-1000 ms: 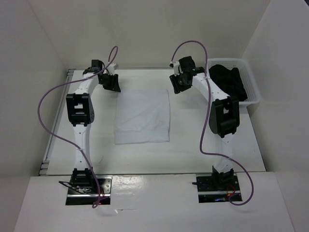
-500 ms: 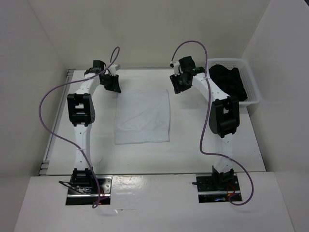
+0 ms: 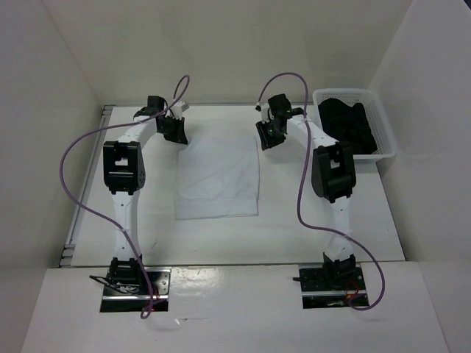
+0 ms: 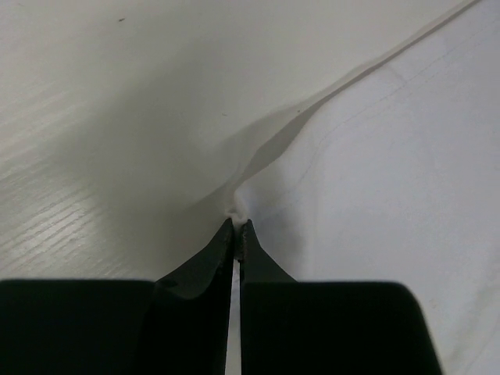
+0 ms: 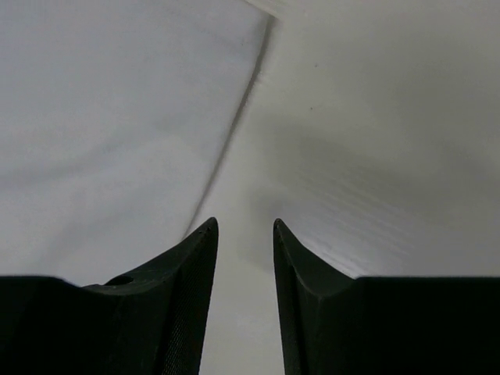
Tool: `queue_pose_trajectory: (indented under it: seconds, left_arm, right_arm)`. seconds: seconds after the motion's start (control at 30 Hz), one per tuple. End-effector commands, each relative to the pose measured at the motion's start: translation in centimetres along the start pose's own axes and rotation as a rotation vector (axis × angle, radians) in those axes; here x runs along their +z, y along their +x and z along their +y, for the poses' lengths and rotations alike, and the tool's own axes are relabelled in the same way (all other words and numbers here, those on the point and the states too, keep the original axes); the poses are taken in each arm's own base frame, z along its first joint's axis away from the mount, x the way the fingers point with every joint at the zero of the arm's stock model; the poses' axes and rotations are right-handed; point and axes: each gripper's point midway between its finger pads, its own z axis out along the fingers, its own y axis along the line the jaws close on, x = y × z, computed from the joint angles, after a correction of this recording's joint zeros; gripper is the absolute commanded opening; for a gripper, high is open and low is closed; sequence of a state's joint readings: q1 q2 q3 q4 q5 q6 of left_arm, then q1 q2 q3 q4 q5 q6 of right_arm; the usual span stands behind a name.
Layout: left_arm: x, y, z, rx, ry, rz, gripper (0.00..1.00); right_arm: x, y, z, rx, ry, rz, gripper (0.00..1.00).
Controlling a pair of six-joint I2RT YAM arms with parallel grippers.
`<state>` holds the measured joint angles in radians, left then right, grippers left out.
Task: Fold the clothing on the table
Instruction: Fold the skirt
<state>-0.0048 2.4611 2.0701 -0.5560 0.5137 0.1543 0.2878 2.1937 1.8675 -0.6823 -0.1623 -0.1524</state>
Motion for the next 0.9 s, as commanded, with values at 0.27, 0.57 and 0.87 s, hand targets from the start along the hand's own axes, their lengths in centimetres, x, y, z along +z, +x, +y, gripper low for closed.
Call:
queue_pose_trajectory:
  seconds: [0.27,0.57,0.87]
  left_arm:
    - [0.4,4.5,-1.7,0.001,-0.035,0.107,0.03]
    - [0.3,4.5,-1.5,0.001,-0.045,0.11,0.03]
    - [0.2,5.2,-1.7,-0.009,-0.041,0.128,0.03]
  right_arm:
    - [3.8,-4.1,-0.2,0.048,-0.093,-0.088,0.38]
    - [5.0,-7.4,-0.3,0.046,-0.118,-0.137,0.38]
    - [6.4,-6.9,-0.1,0.059,-0.14,-0.118,0.38]
